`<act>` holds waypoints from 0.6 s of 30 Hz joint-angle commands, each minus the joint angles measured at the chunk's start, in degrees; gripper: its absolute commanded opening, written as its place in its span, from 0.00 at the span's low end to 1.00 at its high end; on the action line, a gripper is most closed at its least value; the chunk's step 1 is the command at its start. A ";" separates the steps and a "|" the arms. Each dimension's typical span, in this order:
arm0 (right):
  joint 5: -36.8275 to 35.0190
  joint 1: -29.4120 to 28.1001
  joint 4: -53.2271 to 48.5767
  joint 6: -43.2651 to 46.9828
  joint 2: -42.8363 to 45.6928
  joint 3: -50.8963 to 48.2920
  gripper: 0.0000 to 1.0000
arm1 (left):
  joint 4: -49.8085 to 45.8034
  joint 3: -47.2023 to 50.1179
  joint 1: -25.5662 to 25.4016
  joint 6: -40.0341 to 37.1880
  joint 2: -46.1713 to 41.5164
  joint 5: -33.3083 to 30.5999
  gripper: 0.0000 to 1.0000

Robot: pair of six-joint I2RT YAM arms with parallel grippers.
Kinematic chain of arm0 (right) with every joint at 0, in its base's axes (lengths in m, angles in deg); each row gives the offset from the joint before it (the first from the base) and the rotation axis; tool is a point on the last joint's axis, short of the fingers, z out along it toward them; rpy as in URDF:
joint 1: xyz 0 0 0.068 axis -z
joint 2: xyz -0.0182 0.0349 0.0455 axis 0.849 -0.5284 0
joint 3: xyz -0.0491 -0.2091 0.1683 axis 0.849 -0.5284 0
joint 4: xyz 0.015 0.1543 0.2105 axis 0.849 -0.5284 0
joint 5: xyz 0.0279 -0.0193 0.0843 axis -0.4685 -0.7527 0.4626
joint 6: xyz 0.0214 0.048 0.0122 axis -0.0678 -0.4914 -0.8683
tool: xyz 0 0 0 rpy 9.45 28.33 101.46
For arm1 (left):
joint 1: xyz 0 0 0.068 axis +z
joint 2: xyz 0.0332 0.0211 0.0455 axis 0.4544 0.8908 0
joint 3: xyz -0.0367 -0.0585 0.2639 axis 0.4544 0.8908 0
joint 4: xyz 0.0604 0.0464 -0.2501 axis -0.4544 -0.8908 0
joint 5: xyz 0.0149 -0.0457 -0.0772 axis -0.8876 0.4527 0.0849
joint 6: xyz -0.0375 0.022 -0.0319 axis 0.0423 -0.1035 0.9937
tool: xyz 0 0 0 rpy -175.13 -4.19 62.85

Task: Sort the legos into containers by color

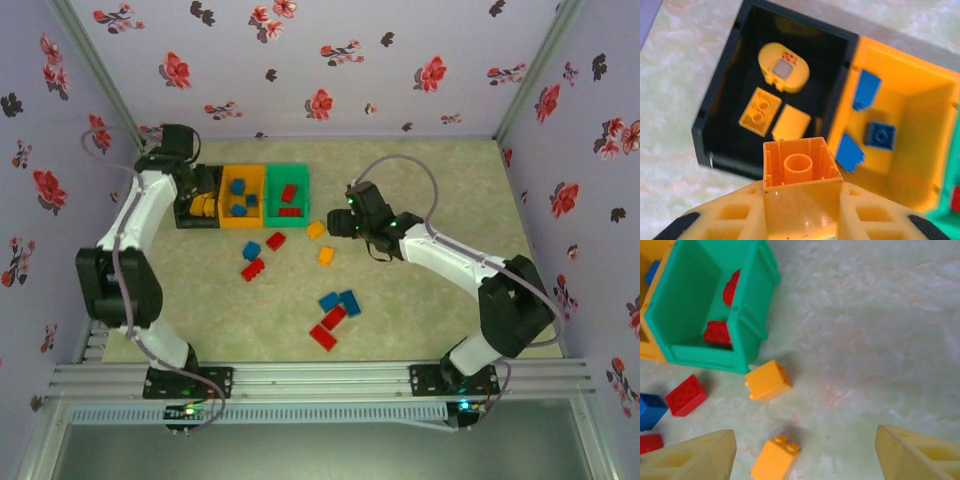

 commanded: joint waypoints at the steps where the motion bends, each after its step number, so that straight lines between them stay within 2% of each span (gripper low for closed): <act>1: -0.86 -1.66 0.09 -1.04 1.85 -1.00 0.74 | -2.80 -6.11 2.20 -6.39 5.30 0.49 0.23; 9: -0.56 -4.10 0.13 -1.82 1.06 -1.53 0.75 | -8.97 -17.85 3.09 -10.04 16.62 -4.52 0.26; 10: -0.42 -4.28 0.27 -1.90 0.74 -1.53 0.75 | -9.28 -18.61 3.11 -10.23 17.44 -4.67 0.31; 11: -0.39 -4.38 0.27 -1.87 0.49 -1.52 0.75 | -9.44 -19.38 3.15 -10.23 17.97 -4.97 0.44; 12: -0.36 -4.45 0.30 -1.94 0.13 -1.52 0.75 | -9.45 -19.70 3.09 -10.16 18.21 -5.05 0.50; 18: -0.49 -5.01 0.11 -2.05 -1.43 -1.19 0.76 | -9.49 -18.83 3.09 -8.96 16.06 -5.14 0.59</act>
